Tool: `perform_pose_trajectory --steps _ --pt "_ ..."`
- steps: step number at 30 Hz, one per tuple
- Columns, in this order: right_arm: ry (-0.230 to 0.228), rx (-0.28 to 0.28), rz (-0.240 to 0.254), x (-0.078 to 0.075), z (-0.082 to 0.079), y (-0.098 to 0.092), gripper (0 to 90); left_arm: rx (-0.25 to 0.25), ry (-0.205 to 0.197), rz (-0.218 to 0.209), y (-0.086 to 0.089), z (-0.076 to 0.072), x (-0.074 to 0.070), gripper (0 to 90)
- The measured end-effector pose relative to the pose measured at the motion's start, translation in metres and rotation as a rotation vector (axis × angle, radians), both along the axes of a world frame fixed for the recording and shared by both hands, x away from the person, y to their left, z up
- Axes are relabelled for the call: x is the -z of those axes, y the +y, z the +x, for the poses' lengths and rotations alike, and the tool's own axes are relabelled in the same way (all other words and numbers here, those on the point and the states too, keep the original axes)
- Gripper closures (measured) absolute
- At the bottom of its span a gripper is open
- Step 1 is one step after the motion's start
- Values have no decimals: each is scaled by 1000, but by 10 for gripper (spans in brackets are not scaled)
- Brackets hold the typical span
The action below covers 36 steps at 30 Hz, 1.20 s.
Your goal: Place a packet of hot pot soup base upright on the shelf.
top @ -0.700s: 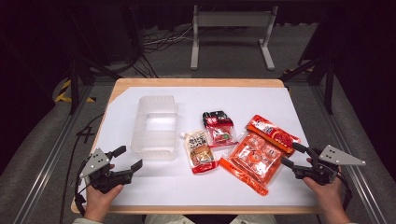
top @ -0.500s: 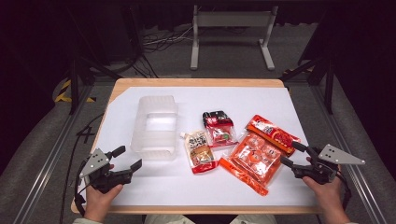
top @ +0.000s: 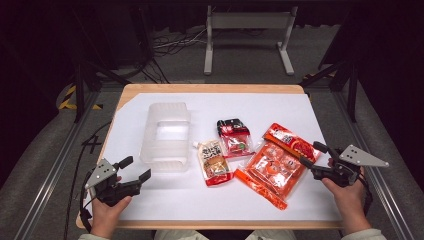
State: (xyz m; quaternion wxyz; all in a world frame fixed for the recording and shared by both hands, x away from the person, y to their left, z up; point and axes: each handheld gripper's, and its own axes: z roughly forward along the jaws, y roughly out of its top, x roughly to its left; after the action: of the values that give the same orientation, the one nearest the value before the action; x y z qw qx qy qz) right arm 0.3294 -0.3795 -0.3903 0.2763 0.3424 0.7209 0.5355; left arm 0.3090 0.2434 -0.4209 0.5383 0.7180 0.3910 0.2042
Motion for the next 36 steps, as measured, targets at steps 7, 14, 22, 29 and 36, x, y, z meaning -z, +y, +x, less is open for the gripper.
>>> perform_pose_trajectory --steps 7,14,22,29,36 --pt "27 23 -38 -2 13 0 283 -7 2 6 0 1 1 191" --pt "39 36 -11 -7 29 -1 285 -3 1 1 0 1 1 191" --pt "82 62 -4 -5 42 -10 301 -3 -1 -2 1 1 1 191" --pt "144 150 -25 0 49 -21 264 -2 -4 4 -1 2 1 187" --pt "252 208 -24 16 60 -37 247 -5 -6 3 -1 2 1 186"
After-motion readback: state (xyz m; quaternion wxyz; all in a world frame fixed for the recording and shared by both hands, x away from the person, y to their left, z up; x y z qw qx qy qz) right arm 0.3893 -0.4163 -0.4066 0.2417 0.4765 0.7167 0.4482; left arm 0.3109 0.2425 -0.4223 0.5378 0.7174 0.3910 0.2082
